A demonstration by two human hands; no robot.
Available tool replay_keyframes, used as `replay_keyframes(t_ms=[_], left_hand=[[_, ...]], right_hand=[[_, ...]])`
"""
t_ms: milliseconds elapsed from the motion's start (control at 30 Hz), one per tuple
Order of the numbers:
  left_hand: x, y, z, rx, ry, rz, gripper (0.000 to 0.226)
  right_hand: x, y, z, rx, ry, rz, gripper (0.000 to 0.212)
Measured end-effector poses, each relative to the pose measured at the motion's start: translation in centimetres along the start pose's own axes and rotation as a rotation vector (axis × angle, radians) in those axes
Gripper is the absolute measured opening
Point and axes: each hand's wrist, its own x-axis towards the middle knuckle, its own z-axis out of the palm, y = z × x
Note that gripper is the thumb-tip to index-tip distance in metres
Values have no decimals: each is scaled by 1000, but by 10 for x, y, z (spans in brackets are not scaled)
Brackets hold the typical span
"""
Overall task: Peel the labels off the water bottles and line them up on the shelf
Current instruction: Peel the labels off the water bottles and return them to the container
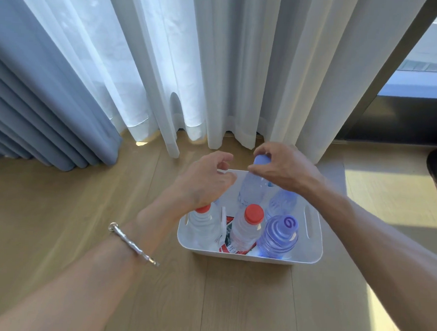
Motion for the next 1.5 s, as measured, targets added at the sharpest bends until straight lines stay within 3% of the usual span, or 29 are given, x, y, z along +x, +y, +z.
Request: replay_keyframes(t_ms=[167, 300, 433, 600, 800, 933, 1033, 1300, 1400, 1500], left_hand=[[-3, 1, 1, -64, 6, 20, 54], [-6, 6, -5, -172, 78, 145, 64], [-8, 12, -11, -226, 114, 192, 53], [-10, 14, -6, -304, 63, 218, 66], [-17, 20, 4, -505, 53, 229, 57], [-16, 27, -7, -711, 142, 175, 43], [-15, 30, -22, -813, 203, 173, 53], [-17, 29, -31, -696, 389, 124, 43], [-13, 24, -28, -613, 305, 119, 44], [-13, 22, -30, -646, 219, 125, 30]], right_hand=[[-8, -40, -41, 129, 158, -81, 29], [-17, -67, -63, 254, 253, -149, 20], [-23, -83, -66, 421, 363, -202, 17], [-24, -91, -59, 675, 419, -201, 19], [-17, -87, -56, 847, 296, -166, 34], [-15, -81, -49, 825, 215, -118, 62], [-19, -80, -39, 778, 96, -105, 49], [-28, -93, -7, 784, -79, -200, 33], [-31, -96, 0, 817, -47, -192, 52], [-27, -92, -1, 832, -35, -127, 75]])
